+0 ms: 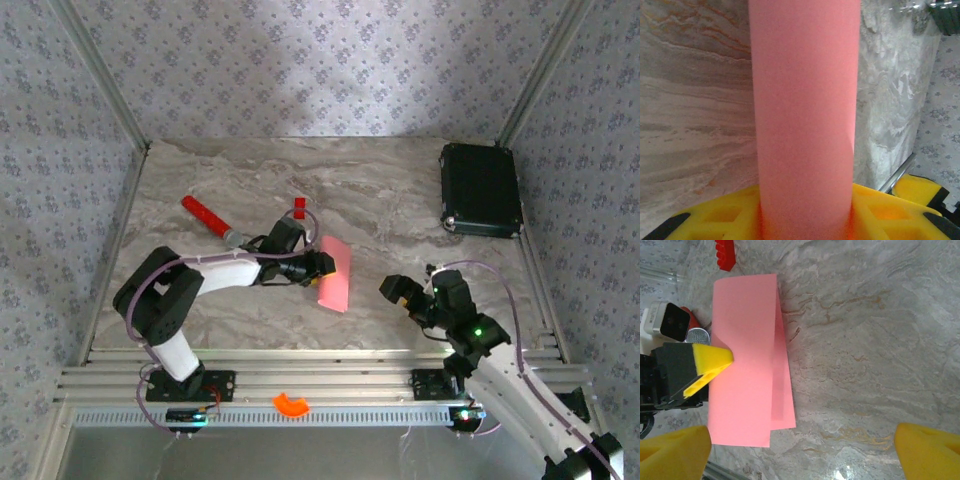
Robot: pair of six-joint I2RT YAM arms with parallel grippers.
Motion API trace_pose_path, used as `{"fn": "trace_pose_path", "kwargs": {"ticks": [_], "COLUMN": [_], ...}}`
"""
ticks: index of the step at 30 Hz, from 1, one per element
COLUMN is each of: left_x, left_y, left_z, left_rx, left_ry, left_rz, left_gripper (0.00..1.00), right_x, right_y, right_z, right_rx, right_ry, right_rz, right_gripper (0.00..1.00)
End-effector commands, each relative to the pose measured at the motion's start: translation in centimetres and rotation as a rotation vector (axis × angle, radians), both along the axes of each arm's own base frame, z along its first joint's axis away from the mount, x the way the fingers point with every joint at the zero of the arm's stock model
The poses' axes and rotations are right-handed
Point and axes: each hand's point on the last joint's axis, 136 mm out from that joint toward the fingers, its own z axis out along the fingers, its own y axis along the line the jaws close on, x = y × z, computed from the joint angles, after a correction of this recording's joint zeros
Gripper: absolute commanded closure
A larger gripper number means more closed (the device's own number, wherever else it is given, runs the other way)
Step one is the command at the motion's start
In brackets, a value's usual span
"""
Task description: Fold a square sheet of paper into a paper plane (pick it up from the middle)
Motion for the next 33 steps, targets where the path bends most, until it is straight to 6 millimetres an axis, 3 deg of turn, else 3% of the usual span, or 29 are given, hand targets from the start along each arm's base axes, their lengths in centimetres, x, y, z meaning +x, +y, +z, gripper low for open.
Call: {"fn": "trace_pose_path", "kwargs": {"ticks": [1,5,10,15,23,25,33], "left_x": [-0.4,-0.6,-0.9,-0.7,-0.3,-0.2,0.3], "left_y": [0.2,1.2,2.3,4.1,6.4,6.7,5.9], "left_z": [-1.3,-2.4,-2.9,-2.5,-1.6,-1.8,-3.3], "left_rx": [0.006,0.063,0.131,0.232,0.382,0.399,0.400], "left_ry": [0.022,0.021,0.010,-0.043,-0.109,-0.112,-0.076], "left_rz": [-0.010,0.002,-0.009,-0.003,-0.016,-0.019,-0.048], "left_gripper": [0.59,0.58,0.48,0.33,0.28,0.28,0.28], "right_x": [0.5,0.4,0.7,1.3,2.4,2.7,3.9], "right_y": [0.7,1.2,2.0,2.7,4.1,4.7,8.3], "right_z": [0.5,0.0,-0.5,-0.7,-0.9,-0.8,-0.6], "right_rx": [0.023,-0.008,-0.070,-0.125,-0.118,-0.110,-0.062], "right_ry": [-0.015,0.020,0.036,0.042,0.044,0.050,0.055], "right_rz": [0.011,0.049,0.083,0.102,0.117,0.136,0.224], "right_gripper": [0.06,0.08,0.10,0.15,0.20,0.24,0.61]}}
